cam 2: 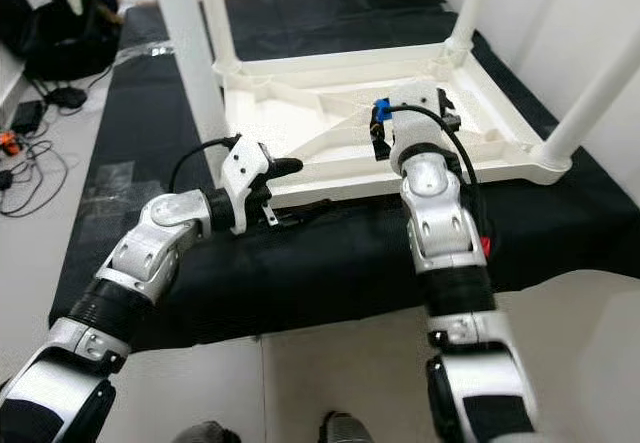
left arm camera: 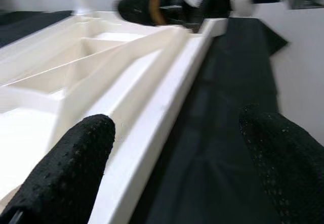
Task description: Building children table
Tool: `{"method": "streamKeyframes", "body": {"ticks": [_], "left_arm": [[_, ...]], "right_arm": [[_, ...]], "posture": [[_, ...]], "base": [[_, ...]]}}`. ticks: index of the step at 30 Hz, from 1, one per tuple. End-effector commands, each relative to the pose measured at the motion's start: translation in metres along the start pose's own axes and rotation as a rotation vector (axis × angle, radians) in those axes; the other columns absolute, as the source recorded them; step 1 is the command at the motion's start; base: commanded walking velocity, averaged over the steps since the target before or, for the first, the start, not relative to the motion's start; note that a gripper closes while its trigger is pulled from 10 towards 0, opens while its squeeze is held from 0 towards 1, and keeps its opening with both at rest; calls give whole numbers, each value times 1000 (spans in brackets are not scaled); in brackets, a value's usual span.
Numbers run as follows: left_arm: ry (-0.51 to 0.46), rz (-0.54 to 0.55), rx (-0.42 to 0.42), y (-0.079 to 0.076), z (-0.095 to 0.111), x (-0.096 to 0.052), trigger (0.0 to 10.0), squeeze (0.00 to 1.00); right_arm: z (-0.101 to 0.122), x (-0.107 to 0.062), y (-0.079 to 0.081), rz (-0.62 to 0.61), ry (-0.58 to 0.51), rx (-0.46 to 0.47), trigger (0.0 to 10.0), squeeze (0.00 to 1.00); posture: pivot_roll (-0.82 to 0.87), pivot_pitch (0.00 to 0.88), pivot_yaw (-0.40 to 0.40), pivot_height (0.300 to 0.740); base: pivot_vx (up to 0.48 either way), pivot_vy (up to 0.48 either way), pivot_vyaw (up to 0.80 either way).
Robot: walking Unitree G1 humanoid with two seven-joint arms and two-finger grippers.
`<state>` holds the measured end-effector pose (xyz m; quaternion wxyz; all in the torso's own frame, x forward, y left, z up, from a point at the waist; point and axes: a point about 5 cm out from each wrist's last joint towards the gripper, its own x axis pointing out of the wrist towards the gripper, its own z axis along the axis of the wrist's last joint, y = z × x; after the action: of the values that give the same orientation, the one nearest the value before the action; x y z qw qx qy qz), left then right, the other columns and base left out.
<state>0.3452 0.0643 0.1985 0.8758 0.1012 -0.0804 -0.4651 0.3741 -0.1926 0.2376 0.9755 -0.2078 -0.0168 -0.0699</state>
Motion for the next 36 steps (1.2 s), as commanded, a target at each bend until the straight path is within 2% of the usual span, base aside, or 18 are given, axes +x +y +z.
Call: {"method": "streamKeyframes", "body": {"ticks": [1,5,8,13,16,18,21,22,23,25,26,27,28,32,35,36], "left_arm": [[1,13,6,4,0,0,10000,0],[6,66,35,18,3,-1,10000,0],[5,84,49,24,5,-2,10000,0],[37,181,60,46,4,-8,10000,0],[43,194,65,49,3,-9,10000,0],[63,222,73,56,1,-11,10000,0],[84,268,91,68,0,-19,10000,0],[87,280,96,70,1,-20,10000,0],[87,280,96,70,1,-20,10000,0],[86,293,108,74,2,-24,10000,0],[86,293,108,74,2,-24,10000,0],[84,304,123,76,3,-26,10000,0],[84,304,123,76,3,-26,10000,0],[82,307,129,77,2,-28,10000,0],[81,306,131,77,1,-28,10000,0],[79,302,136,76,1,-27,10000,0]], "right_arm": [[-2,6,-4,-30,49,-66,10000,0],[2,20,-13,-47,102,-137,10000,0],[5,24,-17,-42,99,-170,10000,0],[15,32,-22,-6,66,-291,10000,0],[17,33,-21,1,60,-315,10000,0],[18,35,-17,55,56,-385,10000,0],[21,40,-18,94,11,-576,10000,0],[22,41,-19,99,0,-616,10000,0],[22,41,-19,99,0,-616,10000,0],[22,42,-15,143,-47,-784,10000,0],[22,42,-15,143,-47,-784,10000,0],[19,43,-13,184,-72,-933,10000,0],[19,43,-13,184,-72,-933,10000,0],[12,44,-12,244,-60,-1064,10000,0],[10,44,-12,264,-52,-1093,10000,0],[6,44,-16,345,14,-1090,10000,0]], "posture": [[26,197,5,740],[26,213,0,740],[24,220,0,740],[12,239,0,740],[12,239,0,740],[9,247,2,740],[9,260,-1,740],[9,260,-1,740],[9,260,-1,740],[11,260,-3,740],[11,260,-3,740],[17,262,-4,740],[17,262,-4,740],[18,262,-6,740],[18,262,-6,740],[22,264,-11,740]], "base": [[0,0,0],[0,0,0],[0,0,0],[0,0,0],[0,0,0],[0,0,0],[0,0,0],[0,0,0],[0,0,0],[0,0,0],[0,0,0],[0,0,0],[0,0,0],[0,0,0],[0,0,0],[0,0,0]]}}
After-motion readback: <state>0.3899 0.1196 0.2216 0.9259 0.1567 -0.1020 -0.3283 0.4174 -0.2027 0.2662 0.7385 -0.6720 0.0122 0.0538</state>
